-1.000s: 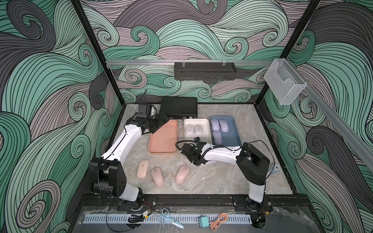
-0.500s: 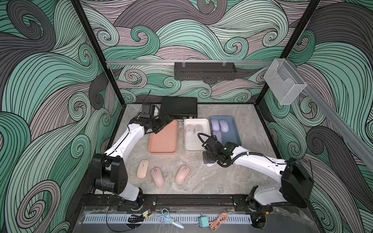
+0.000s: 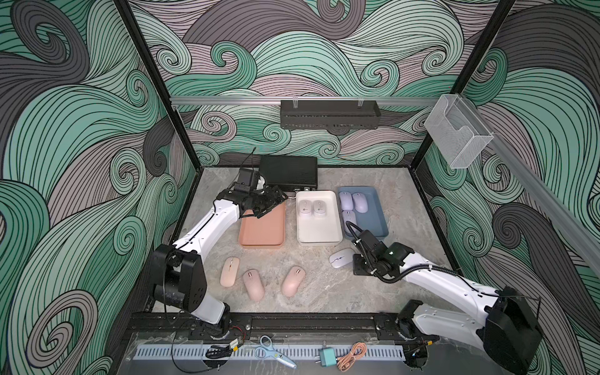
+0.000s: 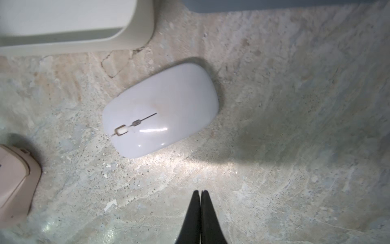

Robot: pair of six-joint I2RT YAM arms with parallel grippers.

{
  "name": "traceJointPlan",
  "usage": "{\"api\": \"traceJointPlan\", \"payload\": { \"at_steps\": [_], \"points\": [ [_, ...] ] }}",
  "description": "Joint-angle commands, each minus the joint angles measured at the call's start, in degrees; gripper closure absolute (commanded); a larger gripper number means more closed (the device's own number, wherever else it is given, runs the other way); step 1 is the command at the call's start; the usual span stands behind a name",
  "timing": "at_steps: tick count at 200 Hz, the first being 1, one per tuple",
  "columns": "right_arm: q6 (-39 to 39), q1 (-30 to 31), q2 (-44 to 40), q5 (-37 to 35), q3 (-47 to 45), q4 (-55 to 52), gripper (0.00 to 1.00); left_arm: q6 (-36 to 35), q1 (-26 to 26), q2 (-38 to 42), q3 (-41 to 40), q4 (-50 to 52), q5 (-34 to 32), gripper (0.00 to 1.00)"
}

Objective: Place the mice by color into the storage box
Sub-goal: Move the mouse to the center of the board.

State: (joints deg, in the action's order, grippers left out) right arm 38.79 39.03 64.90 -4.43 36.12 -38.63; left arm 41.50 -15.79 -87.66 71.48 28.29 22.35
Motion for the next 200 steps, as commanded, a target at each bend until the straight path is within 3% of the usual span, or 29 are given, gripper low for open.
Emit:
{"api": "traceJointPlan", "payload": {
  "at_steps": [1,38,92,111,147,200],
  "points": [
    [0.7,-2.6,-0.2,4.1,-1.1,3.9,0.97,-0.8,0.1,1.4,1.8,0.4,0.5,0.10],
    [-2.8,-6.2,6.0,7.0,1.9,7.2,0.81,-1.1,0.0,1.7,1.8,0.4,0.1,0.10],
    [-5.4,-8.1,16.6,4.4,8.8,10.2,0.71,-1.3,0.1,1.8,1.9,0.6,0.0,0.10],
    [-3.2,-8.1,20.1,0.7,11.4,7.9,0.57,-1.3,0.1,1.8,1.9,0.6,0.1,0.10],
    [1.8,-7.9,20.7,-2.2,11.2,8.8,0.49,-1.1,0.1,1.9,2.0,0.5,0.7,0.10],
    [2.9,-7.6,23.9,-3.7,12.6,10.4,0.38,-0.6,0.1,1.8,1.8,-0.1,1.5,0.10]
  ]
}}
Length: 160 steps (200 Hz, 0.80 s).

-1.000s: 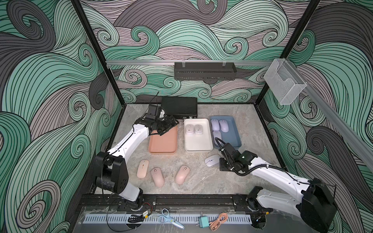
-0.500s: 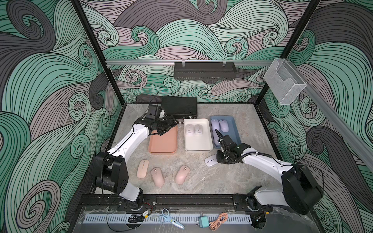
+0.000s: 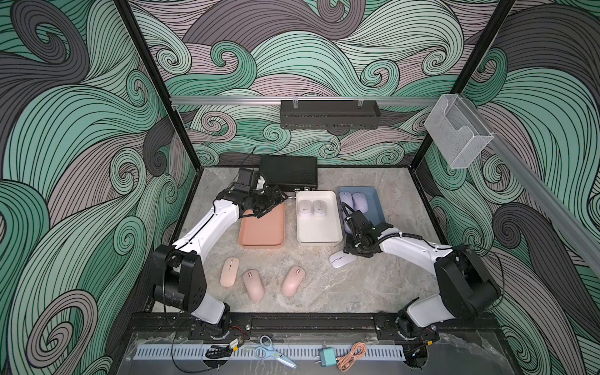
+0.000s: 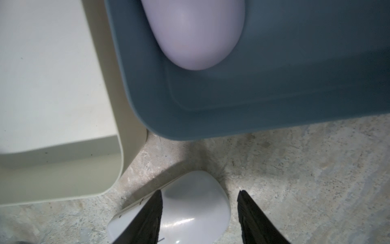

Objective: Place the mice by color into the storage box
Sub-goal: Move the mouse to the center of the board.

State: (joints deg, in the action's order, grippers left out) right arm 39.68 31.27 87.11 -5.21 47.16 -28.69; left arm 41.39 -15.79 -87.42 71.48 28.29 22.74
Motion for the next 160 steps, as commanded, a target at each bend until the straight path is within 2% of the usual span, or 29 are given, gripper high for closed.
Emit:
{"api": "traceJointPlan", "payload": {
  "at_steps": [1,36,74,116,160],
  "points": [
    [1.9,0.1,1.7,-3.0,1.7,0.4,0.37,-0.5,0.1,1.6,1.8,-0.1,1.1,0.10],
    [2.2,0.4,5.1,-4.5,4.0,-0.3,0.32,-0.3,0.1,1.6,1.8,-0.2,1.4,0.10],
    [1.8,1.4,4.3,-6.0,2.4,-2.0,0.33,-0.3,0.1,1.6,1.8,-0.3,1.5,0.10],
    [1.3,3.9,-0.4,-5.9,-3.3,-5.5,0.34,-0.2,0.1,1.7,1.8,-0.4,1.8,0.10],
    [3.1,6.3,-11.4,-3.0,-11.5,-8.8,0.37,0.0,0.1,2.0,1.4,-0.7,1.8,0.10]
  ]
}}
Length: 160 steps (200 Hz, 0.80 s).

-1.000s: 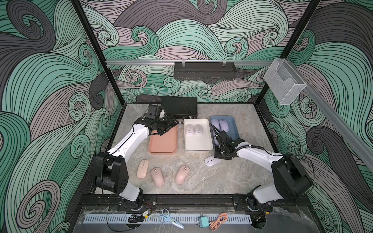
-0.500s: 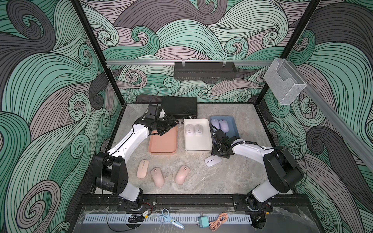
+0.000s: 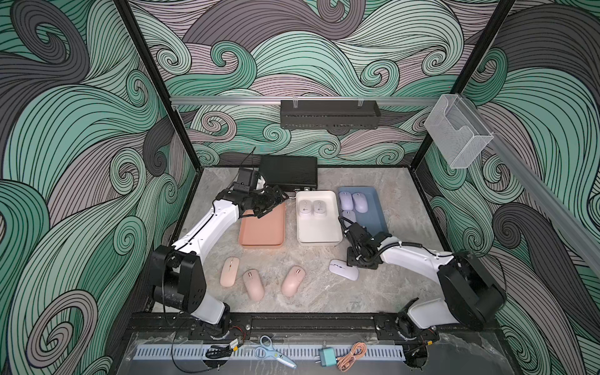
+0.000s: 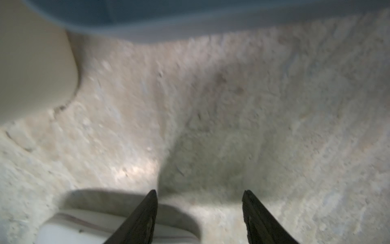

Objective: Place the mice by color into the storage box
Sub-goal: Move the mouse to the center of the board.

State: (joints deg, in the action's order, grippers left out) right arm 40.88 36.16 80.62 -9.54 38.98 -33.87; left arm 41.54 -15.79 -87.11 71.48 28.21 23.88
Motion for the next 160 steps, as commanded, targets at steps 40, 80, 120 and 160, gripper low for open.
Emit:
{"api": "traceJointPlan", "payload": {
  "at_steps": [40,80,120,160],
  "points": [
    [4.2,8.5,-3.9,10.4,-5.7,0.7,0.37,-0.8,0.1,2.0,1.4,-0.5,0.0,0.10],
    [6.4,13.6,-5.3,3.6,-1.5,-6.7,0.37,-1.5,-0.1,1.8,1.5,0.3,-1.5,0.10],
    [5.8,14.4,-10.9,2.5,2.9,-10.8,0.31,-1.5,-0.2,1.4,1.8,0.6,-1.6,0.10],
    [7.1,15.9,-3.5,3.8,7.9,-9.4,0.15,-1.0,-2.1,-1.2,2.4,2.1,-1.5,0.08]
  ]
}}
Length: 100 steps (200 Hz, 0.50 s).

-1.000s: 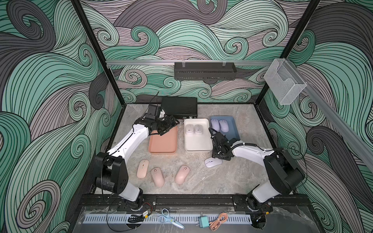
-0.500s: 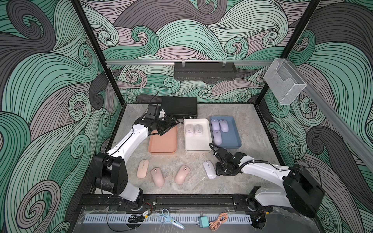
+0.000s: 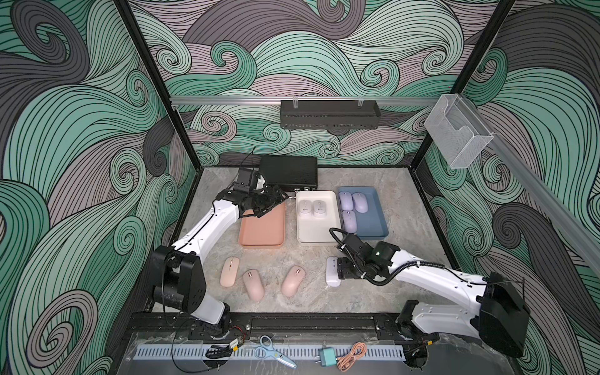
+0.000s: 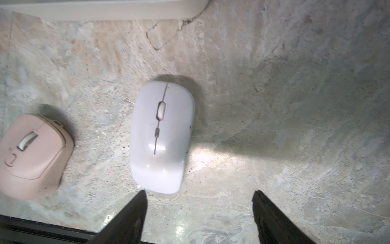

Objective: Place the mice by color into the storage box
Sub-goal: Move the mouse to the center of the board, then pick up the mouse from the center of the board.

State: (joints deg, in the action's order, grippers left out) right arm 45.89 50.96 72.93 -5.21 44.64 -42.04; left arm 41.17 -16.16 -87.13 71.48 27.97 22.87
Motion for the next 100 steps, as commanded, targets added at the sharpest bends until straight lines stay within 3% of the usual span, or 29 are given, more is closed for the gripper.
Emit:
{"api": "traceJointPlan", "payload": {
  "at_steps": [1,49,100],
  "points": [
    [2.1,1.2,4.2,-0.6,2.4,-1.2,0.15,-0.7,-1.7,-1.3,2.5,2.5,-0.5,0.08],
    [2.1,1.5,13.7,-0.9,7.0,1.4,0.11,-2.4,-2.3,-2.0,4.5,5.7,-2.8,0.06],
    [2.8,1.5,18.9,-0.9,6.7,6.0,0.22,-2.6,-2.2,-1.6,4.4,5.4,-2.8,0.06]
  ]
}}
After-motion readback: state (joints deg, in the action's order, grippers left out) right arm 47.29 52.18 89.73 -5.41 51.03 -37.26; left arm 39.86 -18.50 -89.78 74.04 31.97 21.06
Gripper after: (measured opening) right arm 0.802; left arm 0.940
